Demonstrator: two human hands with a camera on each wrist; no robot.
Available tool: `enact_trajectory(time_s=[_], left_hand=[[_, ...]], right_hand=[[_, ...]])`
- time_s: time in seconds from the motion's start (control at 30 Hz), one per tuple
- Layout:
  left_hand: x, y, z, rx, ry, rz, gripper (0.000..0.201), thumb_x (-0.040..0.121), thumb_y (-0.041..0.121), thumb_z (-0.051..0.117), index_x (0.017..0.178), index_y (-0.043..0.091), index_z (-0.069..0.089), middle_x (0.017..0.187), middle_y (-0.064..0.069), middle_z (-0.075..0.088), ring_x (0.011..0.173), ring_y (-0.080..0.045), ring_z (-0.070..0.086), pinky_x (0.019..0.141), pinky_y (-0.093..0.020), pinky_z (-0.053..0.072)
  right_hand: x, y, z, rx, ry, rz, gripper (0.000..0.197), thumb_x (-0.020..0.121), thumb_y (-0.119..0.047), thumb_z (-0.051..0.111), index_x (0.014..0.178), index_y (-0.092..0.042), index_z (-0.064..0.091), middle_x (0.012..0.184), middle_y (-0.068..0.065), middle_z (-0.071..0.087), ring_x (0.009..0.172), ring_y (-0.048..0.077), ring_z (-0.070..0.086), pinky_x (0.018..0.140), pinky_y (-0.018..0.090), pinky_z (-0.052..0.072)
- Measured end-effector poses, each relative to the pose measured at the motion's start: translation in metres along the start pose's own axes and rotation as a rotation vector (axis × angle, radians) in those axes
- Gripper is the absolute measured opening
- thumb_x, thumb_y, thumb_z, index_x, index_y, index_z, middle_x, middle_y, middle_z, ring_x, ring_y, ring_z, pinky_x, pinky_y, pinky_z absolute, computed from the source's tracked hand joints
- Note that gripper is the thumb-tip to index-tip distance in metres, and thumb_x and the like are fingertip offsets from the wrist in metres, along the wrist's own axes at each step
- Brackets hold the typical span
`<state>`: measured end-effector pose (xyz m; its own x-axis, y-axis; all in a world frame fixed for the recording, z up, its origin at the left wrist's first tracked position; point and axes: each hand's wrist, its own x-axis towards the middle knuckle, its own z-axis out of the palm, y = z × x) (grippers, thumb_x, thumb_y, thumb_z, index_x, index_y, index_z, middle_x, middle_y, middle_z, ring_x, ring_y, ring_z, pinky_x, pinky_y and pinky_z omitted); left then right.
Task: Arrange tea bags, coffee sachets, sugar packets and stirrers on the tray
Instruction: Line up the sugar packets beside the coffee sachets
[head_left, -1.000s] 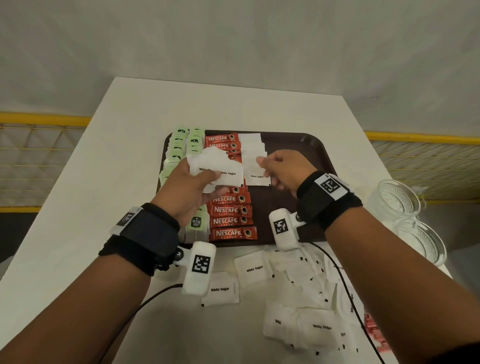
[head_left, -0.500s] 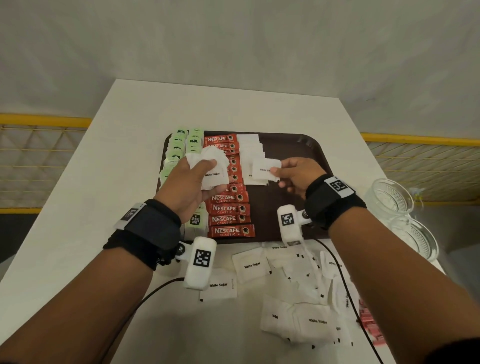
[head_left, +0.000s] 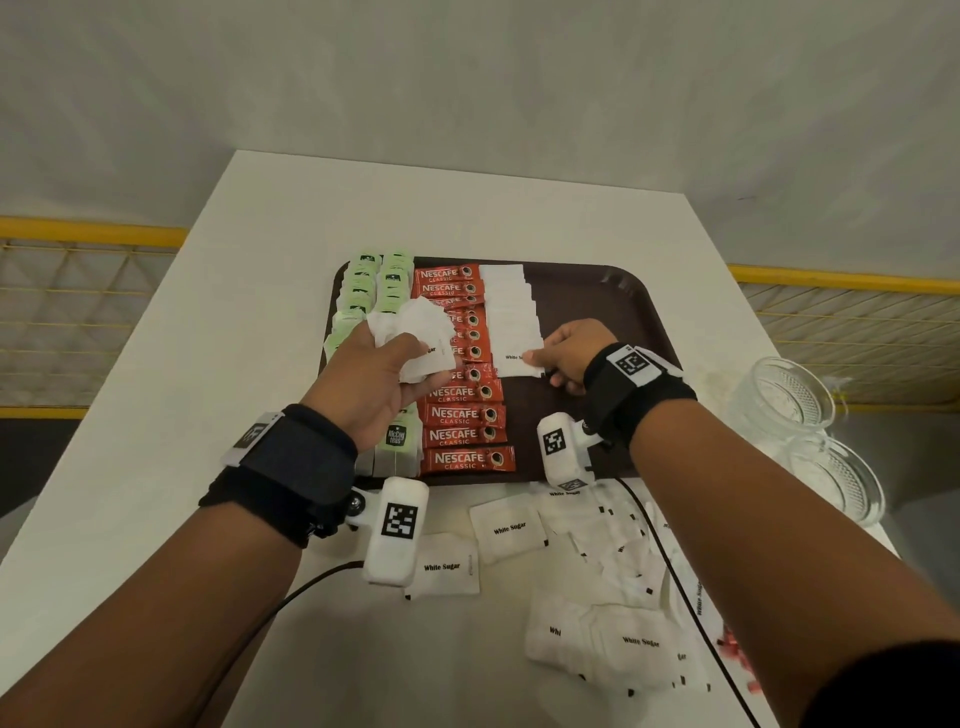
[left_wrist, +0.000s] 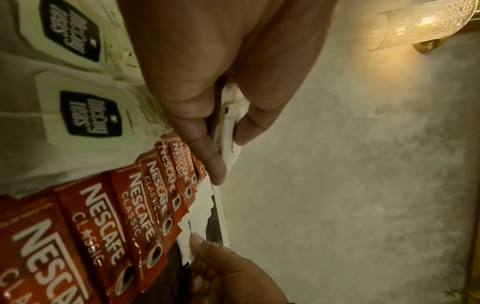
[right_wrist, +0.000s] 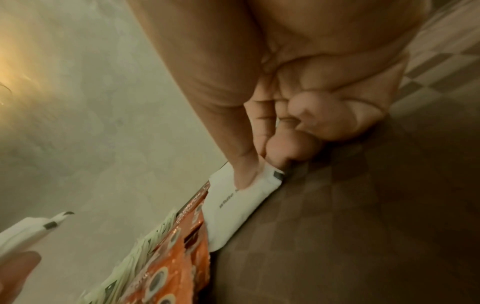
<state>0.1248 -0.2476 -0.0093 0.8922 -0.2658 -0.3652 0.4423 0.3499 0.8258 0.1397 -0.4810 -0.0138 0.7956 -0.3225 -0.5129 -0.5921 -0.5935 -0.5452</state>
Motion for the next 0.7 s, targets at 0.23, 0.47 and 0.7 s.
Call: enact_trajectory(time_s=[0.23, 0.47, 0.7], left_hand=[[0.0, -0.003, 0.006, 0.076, -0.025, 0.032, 0.054, 0.088, -0.002, 0.067, 0.135, 0.015, 0.048, 0.13, -0.008, 0.06, 0.111, -0.026, 0.065, 0.077, -0.032, 0.06], [-0.003, -0.006, 0.025, 0.083, -0.081, 0.039, 0.041, 0.091, 0.001, 0.064, 0.128, 0.014, 0.053, 0.123, -0.009, 0.066, 0.105, -0.025, 0.069, 0.075, -0.031, 0.061], [-0.006, 0.001, 0.014, 0.019, -0.05, -0.008, 0.036, 0.101, 0.011, 0.051, 0.135, 0.016, 0.045, 0.124, -0.012, 0.064, 0.098, -0.029, 0.073, 0.078, -0.033, 0.061]], right_hand=[[-0.03, -0.021, -0.009, 0.036, -0.007, -0.244, 0.033, 0.09, -0.043, 0.063, 0.096, -0.012, 0.063, 0.082, 0.003, 0.065, 0.063, 0.013, 0.055, 0.057, 0.025, 0.048], [-0.047, -0.032, -0.003, 0.167, -0.157, -0.344, 0.018, 0.08, -0.02, 0.077, 0.09, -0.014, 0.064, 0.082, 0.01, 0.069, 0.073, 0.017, 0.065, 0.061, 0.027, 0.052], [-0.034, 0.001, -0.017, 0.617, -0.068, -0.183, 0.027, 0.083, -0.004, 0.072, 0.108, -0.001, 0.064, 0.078, 0.01, 0.067, 0.058, 0.011, 0.06, 0.055, 0.02, 0.052]])
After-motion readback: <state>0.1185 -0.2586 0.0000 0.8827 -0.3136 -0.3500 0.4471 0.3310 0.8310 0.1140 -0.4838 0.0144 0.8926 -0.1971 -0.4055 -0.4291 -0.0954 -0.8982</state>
